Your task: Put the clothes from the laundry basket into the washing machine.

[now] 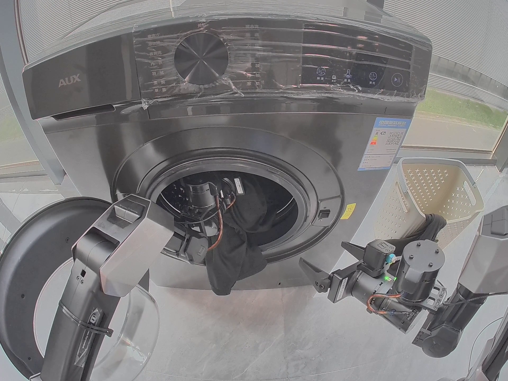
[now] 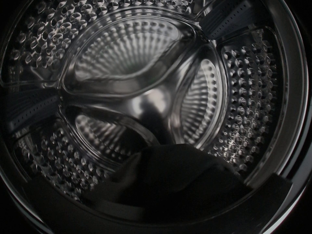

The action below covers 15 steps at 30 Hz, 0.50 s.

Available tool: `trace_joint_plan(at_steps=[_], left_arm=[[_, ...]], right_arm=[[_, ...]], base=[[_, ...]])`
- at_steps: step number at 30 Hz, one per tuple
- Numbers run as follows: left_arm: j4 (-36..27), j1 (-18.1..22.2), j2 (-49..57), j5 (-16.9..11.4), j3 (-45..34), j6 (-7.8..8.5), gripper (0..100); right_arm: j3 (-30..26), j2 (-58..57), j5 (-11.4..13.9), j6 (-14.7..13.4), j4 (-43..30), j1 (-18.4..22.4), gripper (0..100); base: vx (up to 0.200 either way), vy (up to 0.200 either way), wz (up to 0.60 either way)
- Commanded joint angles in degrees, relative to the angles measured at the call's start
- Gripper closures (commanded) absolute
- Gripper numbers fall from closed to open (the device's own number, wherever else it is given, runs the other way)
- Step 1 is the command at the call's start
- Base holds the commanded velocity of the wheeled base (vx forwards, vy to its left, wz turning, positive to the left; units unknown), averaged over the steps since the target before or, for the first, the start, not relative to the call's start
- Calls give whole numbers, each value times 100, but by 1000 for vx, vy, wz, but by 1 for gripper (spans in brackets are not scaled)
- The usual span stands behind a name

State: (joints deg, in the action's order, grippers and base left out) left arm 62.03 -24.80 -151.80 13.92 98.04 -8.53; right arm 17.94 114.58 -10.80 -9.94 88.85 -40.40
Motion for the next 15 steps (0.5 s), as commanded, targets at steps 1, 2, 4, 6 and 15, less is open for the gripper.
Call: trace_joint_plan(at_steps=[1,2,4,6,15], left_arm=[[-112,-263,361,-3,-470,-201,0],[-217,-298,484,-12,-637,-210,0],[-481,-403,713,-12,-962,-210,0],[-806,-421,933,-21,-1278,-193,0],[-1421,-430,1214,-250,-2333,115,0]], right_arm=[[34,3,-1,0,1,6,0],[42,3,-1,0,1,6,0],[34,-6,-1,0,1,6,0],[34,-6,-1,0,1,6,0],[42,-32,-1,0,1,-12,0]], base=[[0,0,0],[0,0,0],[0,0,0],[0,0,0],[0,0,0]])
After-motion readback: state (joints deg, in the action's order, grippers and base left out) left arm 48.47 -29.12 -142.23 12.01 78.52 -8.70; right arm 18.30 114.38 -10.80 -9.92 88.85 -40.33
